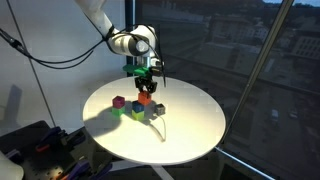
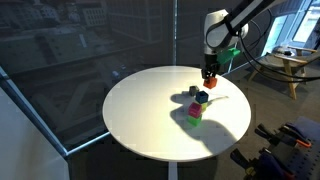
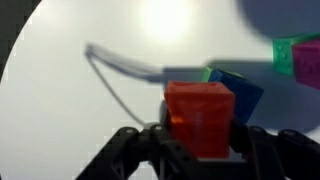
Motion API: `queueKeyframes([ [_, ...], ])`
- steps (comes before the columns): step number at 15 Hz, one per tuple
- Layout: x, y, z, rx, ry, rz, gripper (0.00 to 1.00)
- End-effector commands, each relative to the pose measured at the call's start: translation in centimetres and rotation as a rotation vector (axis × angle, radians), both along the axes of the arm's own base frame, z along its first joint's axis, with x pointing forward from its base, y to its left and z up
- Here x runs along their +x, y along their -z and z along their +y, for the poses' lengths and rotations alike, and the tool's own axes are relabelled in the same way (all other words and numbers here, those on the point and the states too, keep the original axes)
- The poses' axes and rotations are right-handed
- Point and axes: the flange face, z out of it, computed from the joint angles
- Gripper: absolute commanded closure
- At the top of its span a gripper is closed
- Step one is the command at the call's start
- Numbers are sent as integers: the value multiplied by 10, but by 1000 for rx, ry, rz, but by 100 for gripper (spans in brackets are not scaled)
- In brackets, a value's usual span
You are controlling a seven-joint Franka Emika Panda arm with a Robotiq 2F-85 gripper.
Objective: Pick up the orange block and put it on the blue block
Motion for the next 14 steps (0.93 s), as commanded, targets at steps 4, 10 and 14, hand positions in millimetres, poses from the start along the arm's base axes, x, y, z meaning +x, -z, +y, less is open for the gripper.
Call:
queueKeyframes([
  [4, -11, -1, 28, -10, -89, 14, 74],
  [10, -8, 1, 49, -9, -122, 6, 74],
  [14, -4, 5, 55, -7, -130, 4, 74],
])
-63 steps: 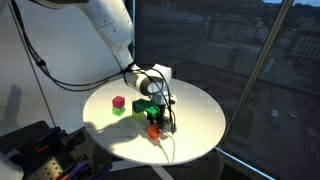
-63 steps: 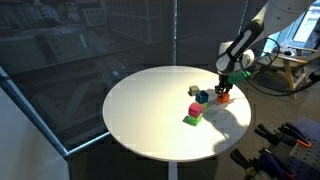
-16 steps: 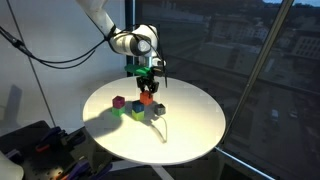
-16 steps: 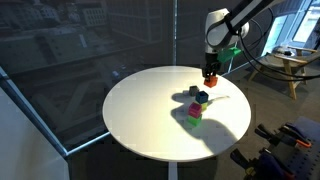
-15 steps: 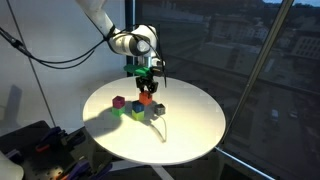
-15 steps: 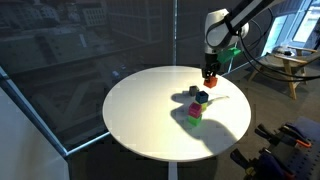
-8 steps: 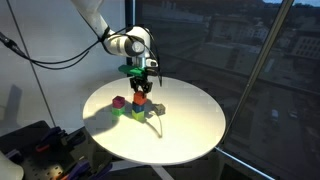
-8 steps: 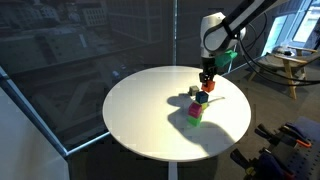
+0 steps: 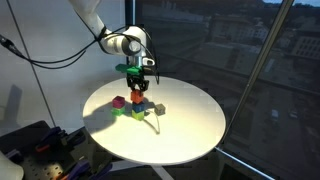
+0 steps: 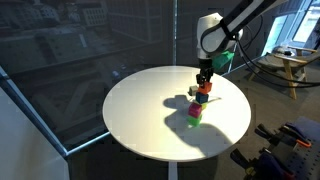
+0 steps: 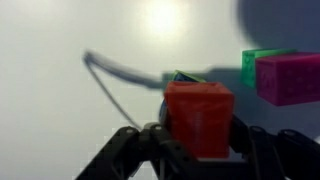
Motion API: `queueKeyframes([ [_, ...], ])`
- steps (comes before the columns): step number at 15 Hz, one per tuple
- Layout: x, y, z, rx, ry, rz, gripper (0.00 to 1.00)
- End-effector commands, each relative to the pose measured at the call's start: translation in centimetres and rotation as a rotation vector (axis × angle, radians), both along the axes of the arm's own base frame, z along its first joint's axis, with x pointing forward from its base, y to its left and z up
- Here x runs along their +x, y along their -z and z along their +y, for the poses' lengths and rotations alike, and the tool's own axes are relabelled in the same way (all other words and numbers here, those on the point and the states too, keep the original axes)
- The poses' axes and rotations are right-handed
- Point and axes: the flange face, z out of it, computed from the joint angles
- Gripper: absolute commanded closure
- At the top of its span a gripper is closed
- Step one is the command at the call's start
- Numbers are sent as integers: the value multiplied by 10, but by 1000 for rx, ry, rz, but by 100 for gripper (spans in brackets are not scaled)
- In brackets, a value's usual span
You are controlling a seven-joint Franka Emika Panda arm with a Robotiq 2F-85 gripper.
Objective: Pick up the orange block and put it on the blue block
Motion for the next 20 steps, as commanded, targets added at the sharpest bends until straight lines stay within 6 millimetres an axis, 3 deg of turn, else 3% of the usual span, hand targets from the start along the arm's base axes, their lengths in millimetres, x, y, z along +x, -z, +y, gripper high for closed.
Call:
queueKeyframes([
  [1, 3, -3, 2, -12, -17, -15, 74],
  [19, 16, 14, -1, -12, -9, 5, 74],
  [20, 16, 14, -1, -11, -7, 6, 24],
])
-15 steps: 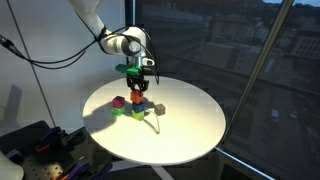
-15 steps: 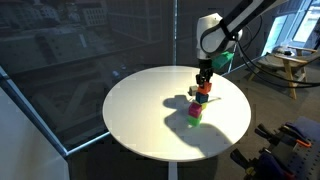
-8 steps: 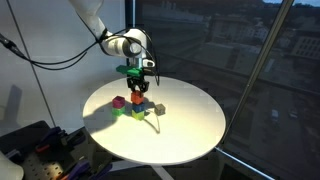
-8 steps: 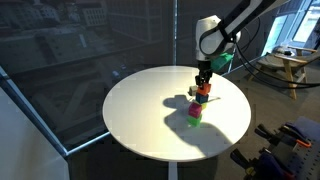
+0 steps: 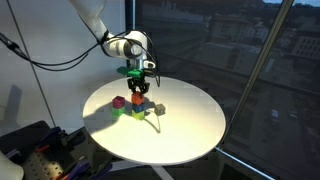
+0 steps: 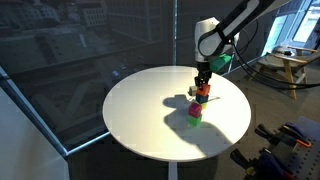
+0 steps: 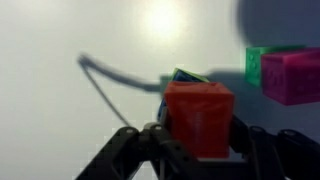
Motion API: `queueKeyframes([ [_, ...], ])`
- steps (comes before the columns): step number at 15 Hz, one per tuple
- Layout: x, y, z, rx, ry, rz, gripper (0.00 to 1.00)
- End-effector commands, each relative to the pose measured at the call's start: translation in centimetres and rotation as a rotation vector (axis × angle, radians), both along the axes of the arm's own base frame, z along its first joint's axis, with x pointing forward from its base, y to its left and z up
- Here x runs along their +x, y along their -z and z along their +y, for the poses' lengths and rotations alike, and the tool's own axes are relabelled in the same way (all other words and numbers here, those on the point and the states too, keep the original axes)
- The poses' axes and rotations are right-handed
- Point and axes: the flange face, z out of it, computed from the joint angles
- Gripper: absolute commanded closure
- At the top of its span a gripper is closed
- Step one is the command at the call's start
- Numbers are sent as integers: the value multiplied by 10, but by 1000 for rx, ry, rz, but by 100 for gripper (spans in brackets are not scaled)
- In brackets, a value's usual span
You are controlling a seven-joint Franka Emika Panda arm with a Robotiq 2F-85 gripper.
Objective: Pick up the orange block and put it on the blue block
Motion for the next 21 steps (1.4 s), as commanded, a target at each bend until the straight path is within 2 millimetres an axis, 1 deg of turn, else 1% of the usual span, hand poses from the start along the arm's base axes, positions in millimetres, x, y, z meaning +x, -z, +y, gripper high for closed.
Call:
queueKeyframes([
  [1, 7, -3, -3, -11, -5, -6, 23],
  [3, 8, -3, -4, -11, -5, -6, 10],
  [4, 8, -4, -4, -11, -5, -6, 1],
  [5, 7, -4, -5, -12, -5, -6, 0],
  [11, -1, -21, -15, -11, 16, 11, 0],
  [16, -11, -45, -27, 3, 56, 42, 0],
  [21, -21, -73, -29, 13, 60, 48, 0],
])
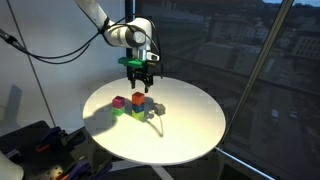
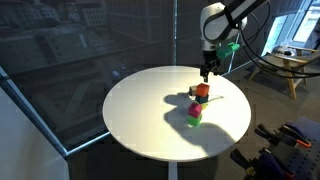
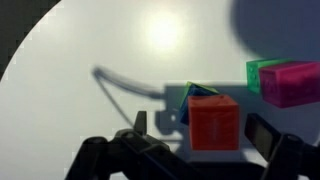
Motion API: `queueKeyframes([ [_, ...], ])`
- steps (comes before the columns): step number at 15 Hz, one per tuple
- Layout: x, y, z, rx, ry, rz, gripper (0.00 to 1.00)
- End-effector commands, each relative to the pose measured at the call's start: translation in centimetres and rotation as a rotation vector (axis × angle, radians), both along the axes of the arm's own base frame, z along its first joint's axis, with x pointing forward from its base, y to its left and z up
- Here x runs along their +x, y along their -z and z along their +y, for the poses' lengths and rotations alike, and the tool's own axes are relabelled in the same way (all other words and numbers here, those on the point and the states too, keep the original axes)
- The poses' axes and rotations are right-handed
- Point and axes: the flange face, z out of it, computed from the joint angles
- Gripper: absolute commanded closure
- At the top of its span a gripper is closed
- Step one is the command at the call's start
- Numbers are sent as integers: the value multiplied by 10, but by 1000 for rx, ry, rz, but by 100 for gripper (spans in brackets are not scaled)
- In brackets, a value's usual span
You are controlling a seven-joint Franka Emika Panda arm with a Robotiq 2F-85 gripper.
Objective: Pick up the orange block and put it on the blue block
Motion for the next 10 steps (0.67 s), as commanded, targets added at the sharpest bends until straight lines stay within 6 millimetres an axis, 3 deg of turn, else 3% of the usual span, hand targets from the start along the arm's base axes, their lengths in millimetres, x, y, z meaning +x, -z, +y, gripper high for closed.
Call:
queueKeyframes([
  [1, -13, -27, 0, 27, -2, -9, 0],
  [10, -23, -70, 8, 85, 23, -95, 0],
])
